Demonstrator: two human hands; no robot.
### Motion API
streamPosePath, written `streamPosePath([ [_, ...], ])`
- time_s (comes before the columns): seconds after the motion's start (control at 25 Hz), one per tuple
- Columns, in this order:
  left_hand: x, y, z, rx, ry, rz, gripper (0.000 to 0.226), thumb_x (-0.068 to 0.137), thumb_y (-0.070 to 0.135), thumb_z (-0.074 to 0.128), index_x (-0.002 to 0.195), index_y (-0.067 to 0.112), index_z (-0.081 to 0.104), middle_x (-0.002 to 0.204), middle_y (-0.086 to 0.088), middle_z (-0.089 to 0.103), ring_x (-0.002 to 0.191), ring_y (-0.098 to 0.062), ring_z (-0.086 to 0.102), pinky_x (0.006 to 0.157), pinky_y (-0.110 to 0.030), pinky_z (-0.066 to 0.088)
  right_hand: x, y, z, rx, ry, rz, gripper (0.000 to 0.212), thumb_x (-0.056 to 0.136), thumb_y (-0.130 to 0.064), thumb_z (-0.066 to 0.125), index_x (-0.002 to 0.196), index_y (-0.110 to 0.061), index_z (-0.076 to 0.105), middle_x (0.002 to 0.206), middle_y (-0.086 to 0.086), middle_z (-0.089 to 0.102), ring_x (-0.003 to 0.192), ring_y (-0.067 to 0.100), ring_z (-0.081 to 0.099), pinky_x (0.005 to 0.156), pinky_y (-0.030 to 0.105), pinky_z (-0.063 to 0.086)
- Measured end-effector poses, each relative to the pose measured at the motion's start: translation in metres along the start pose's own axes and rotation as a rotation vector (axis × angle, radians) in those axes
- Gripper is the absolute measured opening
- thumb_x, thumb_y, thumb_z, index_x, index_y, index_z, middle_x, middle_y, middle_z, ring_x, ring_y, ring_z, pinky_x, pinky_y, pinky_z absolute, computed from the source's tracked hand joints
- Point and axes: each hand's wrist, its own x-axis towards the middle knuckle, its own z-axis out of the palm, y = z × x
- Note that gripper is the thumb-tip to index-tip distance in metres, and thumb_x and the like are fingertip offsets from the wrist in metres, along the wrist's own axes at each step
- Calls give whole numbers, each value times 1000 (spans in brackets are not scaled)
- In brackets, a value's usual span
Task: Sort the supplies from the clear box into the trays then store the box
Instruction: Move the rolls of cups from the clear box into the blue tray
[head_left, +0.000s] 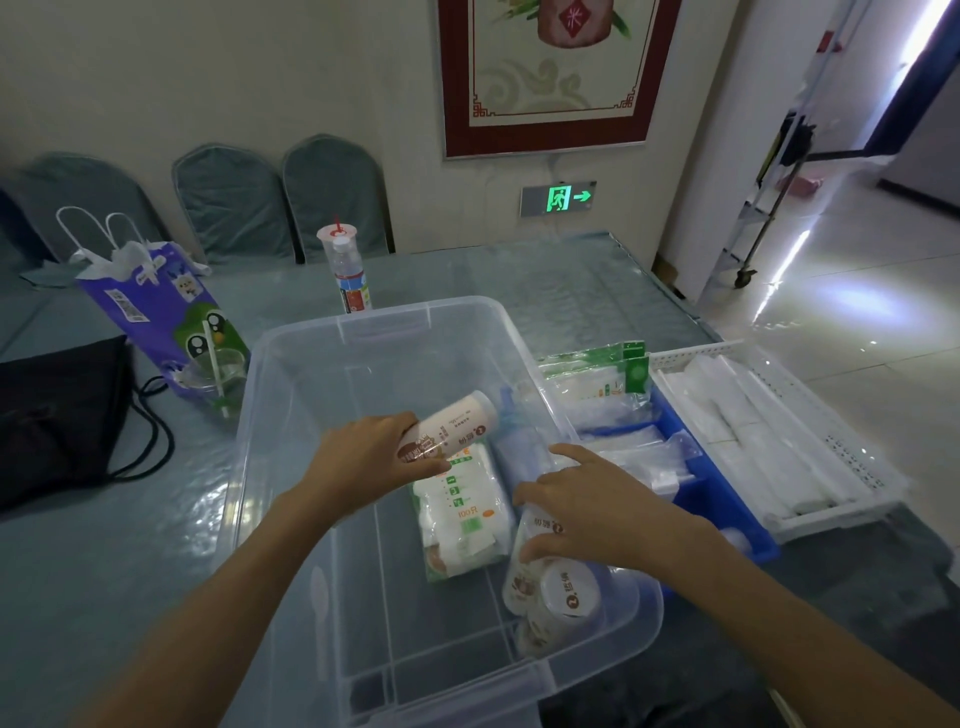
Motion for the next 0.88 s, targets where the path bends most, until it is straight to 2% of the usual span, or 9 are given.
streamPosePath([
  [0.12,0,-2,1,-14,17,-11,62,72,78,47,110,29,53,99,11,64,74,-6,60,60,-20,54,15,-5,-6,-117,7,-80,51,91,-50,52,136,-28,44,139,0,52,132,24,42,112,45,27],
  [0.2,1,-4,-1,-28,48,-29,65,70,81,44,107,29,54,94,12,64,71,-5,59,60,-22,55,29,-10,-5,-320,34,-227,49,88,-30,65,134,-25,49,131,3,57,119,27,54,100,48,42],
  [0.28,0,-5,-4,-45,61,-53,63,71,79,47,106,28,55,92,12,64,71,-6,60,59,-22,54,38,-13,0,-360,71,-239,46,87,-28,67,129,-23,52,125,4,59,110,27,57,86,45,50],
  [0.36,-1,-5,-7,-55,57,-70,60,73,75,51,108,26,54,94,11,63,72,-6,60,58,-18,51,39,-20,7,-162,128,-154,45,93,-45,52,131,-22,45,128,5,55,109,25,56,88,42,46],
  [0.4,-2,-5,-7,-57,55,-74,60,74,74,52,109,26,54,95,10,63,73,-6,60,58,-17,50,39,-25,13,-60,104,-102,50,93,-52,47,133,-23,39,132,4,52,111,24,54,91,41,44],
  [0.44,-2,-5,-7,-57,54,-76,60,74,74,52,110,25,54,96,10,63,73,-7,60,58,-17,51,40,-27,20,-4,96,-93,55,91,-54,48,135,-24,34,136,3,48,113,23,52,92,40,43],
  [0.56,-3,-5,-6,-53,49,-80,61,74,74,51,110,26,54,98,10,64,75,-8,61,61,-20,54,44,-27,24,81,41,-85,65,86,-42,63,138,-26,28,141,1,42,117,23,52,94,39,47],
  [0.68,-2,-4,-6,-47,46,-89,62,74,75,51,111,26,54,99,9,65,76,-8,61,62,-21,54,47,-22,20,196,41,-55,66,83,-35,69,137,-27,31,140,-1,45,118,21,55,94,35,48],
  [0.88,-2,-1,-11,-52,56,-116,58,75,73,53,109,26,54,93,13,61,72,-6,59,53,-12,41,41,-14,9,375,49,-32,68,77,-37,75,132,-28,36,137,-5,49,118,18,54,97,35,49],
])
